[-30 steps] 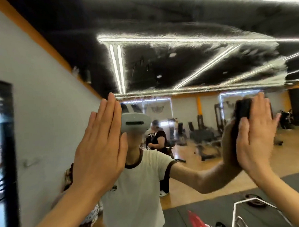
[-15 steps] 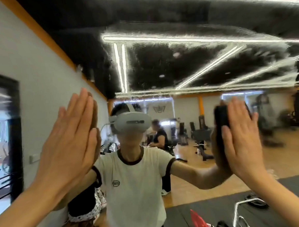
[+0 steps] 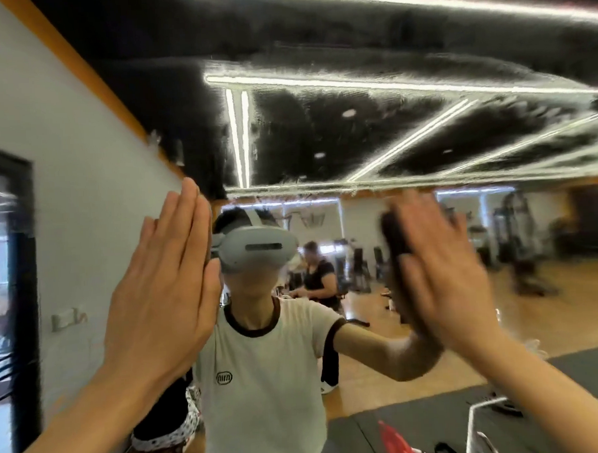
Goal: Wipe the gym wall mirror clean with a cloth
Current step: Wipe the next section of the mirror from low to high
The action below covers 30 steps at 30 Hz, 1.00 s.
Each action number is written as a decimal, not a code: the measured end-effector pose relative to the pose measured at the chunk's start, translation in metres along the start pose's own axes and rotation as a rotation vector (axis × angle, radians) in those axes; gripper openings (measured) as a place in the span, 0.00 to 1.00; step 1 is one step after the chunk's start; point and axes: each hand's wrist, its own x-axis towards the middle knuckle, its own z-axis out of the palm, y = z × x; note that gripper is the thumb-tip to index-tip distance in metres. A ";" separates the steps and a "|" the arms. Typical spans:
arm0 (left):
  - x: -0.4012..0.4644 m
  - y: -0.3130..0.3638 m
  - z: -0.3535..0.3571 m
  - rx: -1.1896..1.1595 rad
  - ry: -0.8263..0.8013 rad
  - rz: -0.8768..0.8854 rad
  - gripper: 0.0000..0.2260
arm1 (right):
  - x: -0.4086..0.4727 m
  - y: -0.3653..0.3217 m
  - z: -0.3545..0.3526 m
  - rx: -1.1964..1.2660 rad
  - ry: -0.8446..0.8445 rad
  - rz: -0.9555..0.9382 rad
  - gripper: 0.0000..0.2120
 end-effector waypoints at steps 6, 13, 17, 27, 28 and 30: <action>-0.001 -0.001 -0.001 -0.002 -0.016 0.005 0.27 | 0.012 -0.036 0.012 0.016 0.179 0.431 0.27; -0.001 0.000 -0.001 0.018 -0.028 0.007 0.27 | 0.058 -0.103 0.030 0.024 0.018 -0.200 0.25; -0.002 0.000 -0.002 0.020 -0.025 0.001 0.27 | 0.037 -0.011 -0.001 0.059 0.105 0.240 0.25; -0.002 0.000 0.000 0.031 -0.025 -0.004 0.27 | 0.098 -0.137 0.045 0.049 0.112 -0.084 0.26; -0.002 0.000 0.000 0.029 -0.021 -0.006 0.27 | 0.099 -0.127 0.044 0.048 0.091 -0.121 0.25; -0.002 -0.001 0.000 0.020 -0.014 -0.003 0.27 | 0.094 -0.089 0.030 0.048 0.061 -0.064 0.26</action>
